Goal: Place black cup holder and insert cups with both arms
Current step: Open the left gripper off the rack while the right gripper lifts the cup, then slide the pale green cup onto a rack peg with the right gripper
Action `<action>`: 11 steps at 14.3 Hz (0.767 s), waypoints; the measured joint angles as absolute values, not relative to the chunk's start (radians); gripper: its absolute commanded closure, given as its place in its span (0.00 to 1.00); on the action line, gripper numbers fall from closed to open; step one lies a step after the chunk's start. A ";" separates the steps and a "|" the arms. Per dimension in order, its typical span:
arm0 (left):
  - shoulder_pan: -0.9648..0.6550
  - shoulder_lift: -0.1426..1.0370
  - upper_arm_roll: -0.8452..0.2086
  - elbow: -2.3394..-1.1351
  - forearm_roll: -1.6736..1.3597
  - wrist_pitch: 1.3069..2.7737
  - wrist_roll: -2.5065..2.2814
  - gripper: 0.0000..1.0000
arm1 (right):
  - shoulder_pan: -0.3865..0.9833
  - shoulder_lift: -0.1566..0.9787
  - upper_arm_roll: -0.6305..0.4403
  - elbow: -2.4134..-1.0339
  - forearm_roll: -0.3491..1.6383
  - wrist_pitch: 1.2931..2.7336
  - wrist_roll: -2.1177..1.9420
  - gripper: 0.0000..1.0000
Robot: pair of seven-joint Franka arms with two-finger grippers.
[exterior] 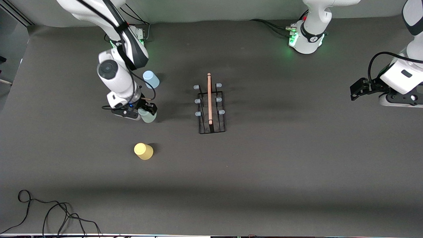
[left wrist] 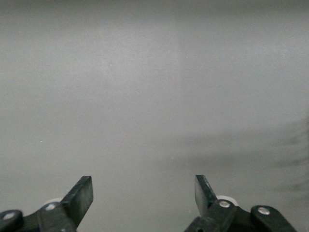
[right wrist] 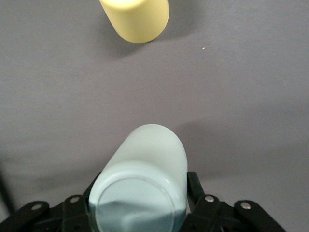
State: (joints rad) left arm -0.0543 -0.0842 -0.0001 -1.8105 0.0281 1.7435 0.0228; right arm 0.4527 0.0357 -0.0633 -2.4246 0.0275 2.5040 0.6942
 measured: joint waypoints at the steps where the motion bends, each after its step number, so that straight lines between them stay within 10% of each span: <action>1: -0.054 -0.087 -0.001 -1.810 0.030 1.738 0.024 0.04 | 0.458 -0.006 -0.060 -2.417 0.028 2.466 0.734 1.00; 11: -0.054 -0.100 -0.003 -1.808 0.032 1.731 0.040 0.00 | 0.832 -0.044 -0.046 -2.331 0.028 2.428 1.300 1.00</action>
